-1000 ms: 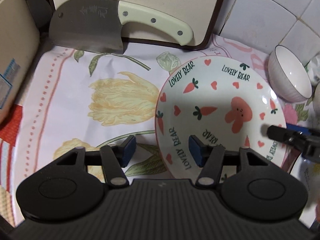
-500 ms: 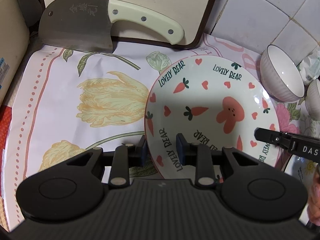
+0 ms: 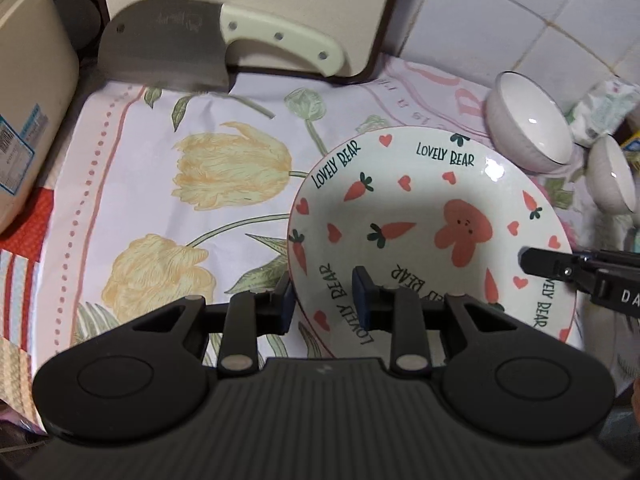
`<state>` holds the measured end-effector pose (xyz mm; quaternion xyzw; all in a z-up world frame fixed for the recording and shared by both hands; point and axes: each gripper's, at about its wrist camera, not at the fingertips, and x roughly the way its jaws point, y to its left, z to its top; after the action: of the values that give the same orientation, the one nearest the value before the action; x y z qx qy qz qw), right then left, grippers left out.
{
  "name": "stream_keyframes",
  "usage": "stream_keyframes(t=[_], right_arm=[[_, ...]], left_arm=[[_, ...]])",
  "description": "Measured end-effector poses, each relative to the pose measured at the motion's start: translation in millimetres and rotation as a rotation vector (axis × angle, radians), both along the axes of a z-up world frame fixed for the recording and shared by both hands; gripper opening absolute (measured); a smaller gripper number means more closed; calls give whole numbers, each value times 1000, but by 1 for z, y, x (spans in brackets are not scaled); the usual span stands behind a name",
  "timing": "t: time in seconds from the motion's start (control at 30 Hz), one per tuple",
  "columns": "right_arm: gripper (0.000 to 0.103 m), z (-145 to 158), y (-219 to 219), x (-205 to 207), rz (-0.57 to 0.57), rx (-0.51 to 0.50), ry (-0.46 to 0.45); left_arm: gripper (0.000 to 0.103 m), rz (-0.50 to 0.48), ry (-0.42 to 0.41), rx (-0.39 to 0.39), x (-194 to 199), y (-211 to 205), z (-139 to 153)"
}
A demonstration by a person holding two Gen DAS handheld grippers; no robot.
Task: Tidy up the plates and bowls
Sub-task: 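Lift the bunny plate with both tools and lower it onto the sun plate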
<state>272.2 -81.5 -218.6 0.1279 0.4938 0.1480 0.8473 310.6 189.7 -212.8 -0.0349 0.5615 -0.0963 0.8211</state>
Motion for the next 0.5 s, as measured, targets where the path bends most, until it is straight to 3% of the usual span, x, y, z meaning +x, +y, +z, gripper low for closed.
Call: stream_keyframes(t=[0.5], right_arm=[[21,60,-57,-85,-52,50,-28]], left_arm=[[28,-175,-103,70,-65,-60,81]])
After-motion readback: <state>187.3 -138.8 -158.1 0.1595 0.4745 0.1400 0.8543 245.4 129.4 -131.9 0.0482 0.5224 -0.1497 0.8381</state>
